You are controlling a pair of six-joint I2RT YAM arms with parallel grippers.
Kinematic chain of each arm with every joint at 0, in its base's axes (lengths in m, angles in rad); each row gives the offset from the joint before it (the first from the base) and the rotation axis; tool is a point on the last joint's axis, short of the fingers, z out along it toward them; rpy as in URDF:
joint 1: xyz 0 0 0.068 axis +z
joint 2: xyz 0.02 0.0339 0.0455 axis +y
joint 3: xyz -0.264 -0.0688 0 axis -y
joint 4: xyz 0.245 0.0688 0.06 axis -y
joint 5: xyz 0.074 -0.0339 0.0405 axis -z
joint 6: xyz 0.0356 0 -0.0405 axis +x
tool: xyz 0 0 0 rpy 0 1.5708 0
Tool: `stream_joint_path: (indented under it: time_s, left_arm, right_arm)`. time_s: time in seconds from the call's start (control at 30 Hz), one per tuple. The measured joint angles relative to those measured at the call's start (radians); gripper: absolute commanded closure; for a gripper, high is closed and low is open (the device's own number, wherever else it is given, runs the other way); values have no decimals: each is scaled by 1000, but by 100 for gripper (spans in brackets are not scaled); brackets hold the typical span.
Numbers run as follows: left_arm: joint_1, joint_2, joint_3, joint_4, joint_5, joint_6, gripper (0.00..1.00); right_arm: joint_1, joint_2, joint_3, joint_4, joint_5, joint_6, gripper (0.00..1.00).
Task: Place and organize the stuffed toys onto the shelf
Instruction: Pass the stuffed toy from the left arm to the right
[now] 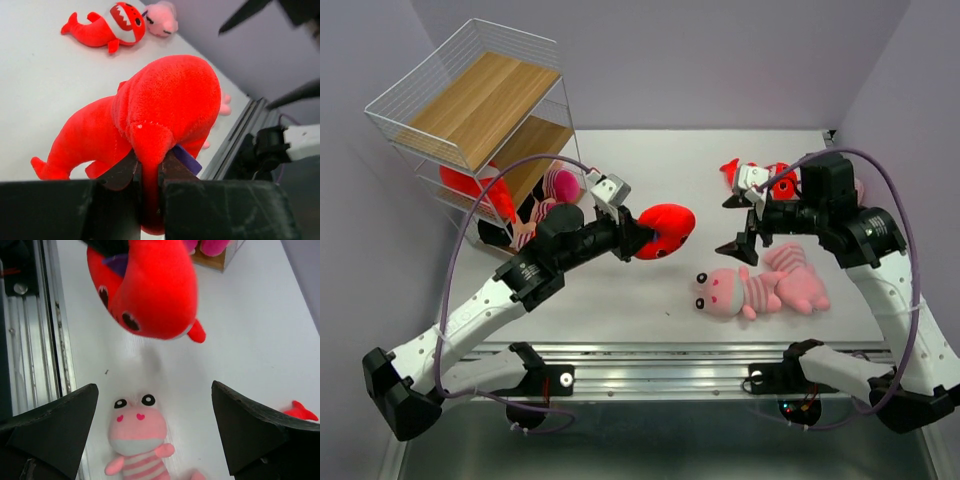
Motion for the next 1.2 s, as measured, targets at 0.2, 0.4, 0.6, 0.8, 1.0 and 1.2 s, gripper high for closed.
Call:
stream_joint_path:
  time_s: [0.2,0.4,0.6,0.8,1.0,1.2]
  left_arm:
    - [1,72,159,20,-56,-327,100]
    - [2,69,182,101,-138,-705,100]
    - [-2,69,165,110,-191,-1020,100]
    - [-9,60,130,116,-245,-1147,100]
    - [-8,51,90,151,-266,-1203,100]
    - [-8,37,86,174,-269,-1218,100]
  right_arm:
    - [0,-82,-194,5,16,-166,0]
    - [0,-105,-271,87,9,-173,0]
    - [0,-87,-272,255,-13,-14,0]
    - [0,-2,-249,414,-98,169,3]
    - [-2,97,-257,623,-208,412,45]
    - [-5,132,-302,791,-310,589,84]
